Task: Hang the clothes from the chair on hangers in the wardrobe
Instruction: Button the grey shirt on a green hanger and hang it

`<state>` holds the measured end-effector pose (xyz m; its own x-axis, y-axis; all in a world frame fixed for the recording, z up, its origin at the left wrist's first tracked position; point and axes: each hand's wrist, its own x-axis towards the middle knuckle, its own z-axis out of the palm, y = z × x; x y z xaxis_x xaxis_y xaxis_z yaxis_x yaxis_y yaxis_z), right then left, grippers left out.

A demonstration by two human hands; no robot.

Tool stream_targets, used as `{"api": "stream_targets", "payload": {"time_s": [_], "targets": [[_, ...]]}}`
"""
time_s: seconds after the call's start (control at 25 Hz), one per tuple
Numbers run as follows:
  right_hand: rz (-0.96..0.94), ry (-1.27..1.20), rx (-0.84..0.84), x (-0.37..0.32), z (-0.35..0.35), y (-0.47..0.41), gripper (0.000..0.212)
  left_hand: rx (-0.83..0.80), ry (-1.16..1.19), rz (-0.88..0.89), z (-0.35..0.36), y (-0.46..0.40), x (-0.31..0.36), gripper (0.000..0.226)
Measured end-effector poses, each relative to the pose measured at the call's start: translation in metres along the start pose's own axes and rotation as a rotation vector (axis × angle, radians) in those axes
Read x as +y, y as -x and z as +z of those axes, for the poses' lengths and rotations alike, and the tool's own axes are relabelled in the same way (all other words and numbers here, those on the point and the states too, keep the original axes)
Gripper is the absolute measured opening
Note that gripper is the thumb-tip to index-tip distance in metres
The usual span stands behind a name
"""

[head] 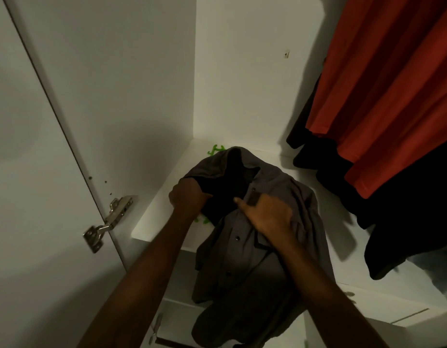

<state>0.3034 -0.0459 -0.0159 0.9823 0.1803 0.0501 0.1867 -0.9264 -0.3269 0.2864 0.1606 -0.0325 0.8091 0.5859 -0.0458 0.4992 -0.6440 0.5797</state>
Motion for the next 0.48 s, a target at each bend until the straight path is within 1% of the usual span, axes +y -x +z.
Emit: {"api": "stream_targets", "payload": {"time_s": [0.04, 0.08, 0.16, 0.24, 0.36, 0.4, 0.48], "targets": [[-0.036, 0.006, -0.045, -0.004, 0.008, 0.008, 0.067, 0.011, 0.047, -0.043, 0.002, -0.003, 0.000, 0.082], [-0.061, 0.010, -0.061, -0.003, 0.016, 0.010, 0.062, 0.022, 0.093, -0.069, 0.002, -0.006, 0.000, 0.082], [-0.055, -0.004, -0.025, 0.002, 0.017, 0.007, 0.047, 0.029, 0.161, -0.067, -0.001, -0.010, 0.004, 0.068], [0.017, -0.050, 0.035, 0.008, 0.014, 0.001, 0.039, 0.052, 0.169, -0.024, -0.008, -0.016, 0.011, 0.056], [0.114, -0.258, 0.108, 0.025, 0.015, 0.002, 0.035, 0.097, 0.104, 0.081, -0.021, -0.023, 0.024, 0.047], [0.113, -0.339, 0.134, 0.033, 0.015, 0.005, 0.037, 0.118, 0.078, 0.119, -0.026, -0.026, 0.031, 0.048], [0.084, -0.494, 0.205, 0.052, 0.013, 0.010, 0.040, 0.210, 0.060, 0.188, -0.034, -0.032, 0.045, 0.050]]}}
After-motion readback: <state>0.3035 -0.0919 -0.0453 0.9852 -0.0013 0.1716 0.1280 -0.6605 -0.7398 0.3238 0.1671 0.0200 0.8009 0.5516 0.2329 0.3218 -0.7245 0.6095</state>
